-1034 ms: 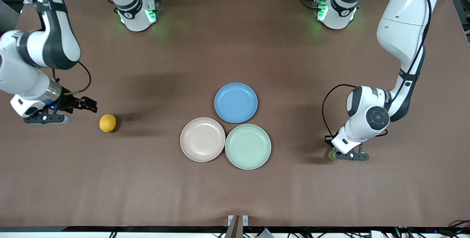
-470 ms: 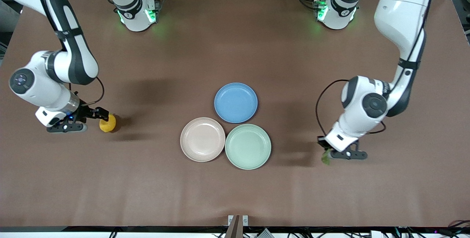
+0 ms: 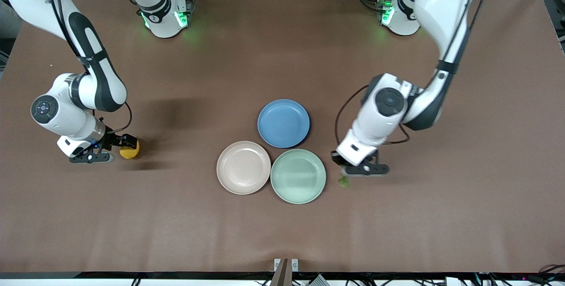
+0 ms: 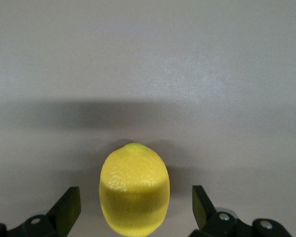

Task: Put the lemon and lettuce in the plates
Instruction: 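Carry the lettuce to the green plate while the right gripper grasps the lemon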

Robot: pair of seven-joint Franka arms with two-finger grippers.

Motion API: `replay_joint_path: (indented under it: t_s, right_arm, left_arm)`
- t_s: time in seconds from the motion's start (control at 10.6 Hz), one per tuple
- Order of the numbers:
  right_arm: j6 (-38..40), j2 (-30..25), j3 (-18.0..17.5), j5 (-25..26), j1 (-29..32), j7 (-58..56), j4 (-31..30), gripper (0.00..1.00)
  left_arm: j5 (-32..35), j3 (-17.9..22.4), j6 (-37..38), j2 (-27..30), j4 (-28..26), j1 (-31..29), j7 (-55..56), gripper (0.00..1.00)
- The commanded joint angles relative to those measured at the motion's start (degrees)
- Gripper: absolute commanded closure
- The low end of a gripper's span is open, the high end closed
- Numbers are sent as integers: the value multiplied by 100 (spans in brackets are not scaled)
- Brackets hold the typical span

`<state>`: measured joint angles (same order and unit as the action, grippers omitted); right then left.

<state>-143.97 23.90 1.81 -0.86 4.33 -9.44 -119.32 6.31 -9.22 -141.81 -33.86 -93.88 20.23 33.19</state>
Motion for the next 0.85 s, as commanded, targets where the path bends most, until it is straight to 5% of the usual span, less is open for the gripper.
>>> replay_joint_path:
  t_s: [0.0, 0.66, 0.75]
  right_arm:
    - [-280, 307, -76, -72, 104, -119, 14, 0]
    - [-518, 589, -84, -160, 104, -102, 23, 5]
    - [-518, 598, -84, -186, 95, -102, 23, 10]
  left_arm:
    - [134, 140, -538, -401, 282, 394, 478, 100]
    - [134, 149, -1471, -1500, 800, 815, 495, 100]
    - [134, 158, -1481, -1571, 809, 816, 487, 87]
